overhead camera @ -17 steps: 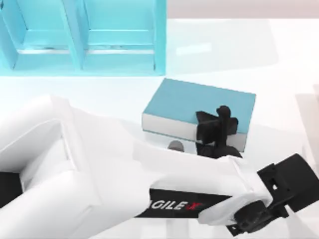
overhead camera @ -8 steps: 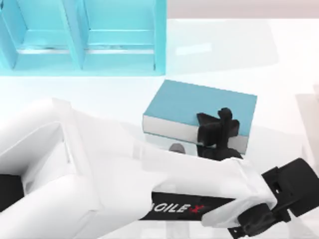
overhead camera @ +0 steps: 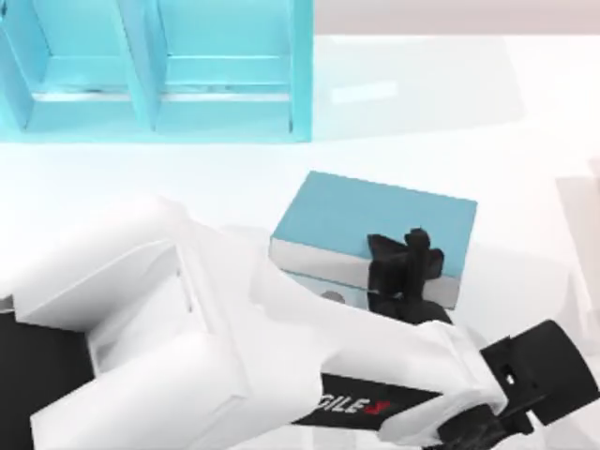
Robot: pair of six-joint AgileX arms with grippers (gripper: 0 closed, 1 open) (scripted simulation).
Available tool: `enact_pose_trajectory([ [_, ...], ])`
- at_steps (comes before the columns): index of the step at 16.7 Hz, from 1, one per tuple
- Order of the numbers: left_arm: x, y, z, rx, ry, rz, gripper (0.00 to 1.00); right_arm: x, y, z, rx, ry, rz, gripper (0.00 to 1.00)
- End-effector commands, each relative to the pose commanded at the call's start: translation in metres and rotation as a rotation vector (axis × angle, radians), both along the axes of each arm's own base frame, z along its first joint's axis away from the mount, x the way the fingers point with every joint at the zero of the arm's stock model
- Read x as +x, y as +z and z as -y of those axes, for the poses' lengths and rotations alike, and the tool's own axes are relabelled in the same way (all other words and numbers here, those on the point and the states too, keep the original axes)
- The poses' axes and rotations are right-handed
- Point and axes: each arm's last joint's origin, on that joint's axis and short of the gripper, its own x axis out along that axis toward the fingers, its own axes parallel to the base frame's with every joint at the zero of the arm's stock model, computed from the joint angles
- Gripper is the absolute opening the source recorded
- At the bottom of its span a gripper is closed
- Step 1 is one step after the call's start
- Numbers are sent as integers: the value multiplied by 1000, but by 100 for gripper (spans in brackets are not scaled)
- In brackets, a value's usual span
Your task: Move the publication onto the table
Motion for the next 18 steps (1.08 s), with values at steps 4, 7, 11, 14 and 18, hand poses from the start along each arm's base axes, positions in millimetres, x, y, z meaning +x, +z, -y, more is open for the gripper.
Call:
enact_pose_trajectory([
  [4,0,0,0,0,0,0,8,0,0,0,0,0,0,100],
  [7,0,0,0,0,0,0,30,0,0,0,0,0,0,100],
  [11,0,0,0,0,0,0,60,0,0,0,0,0,0,100],
  [14,0,0,0,0,0,0,83,0,0,0,0,0,0,100],
  [18,0,0,0,0,0,0,100,0,0,0,0,0,0,100],
])
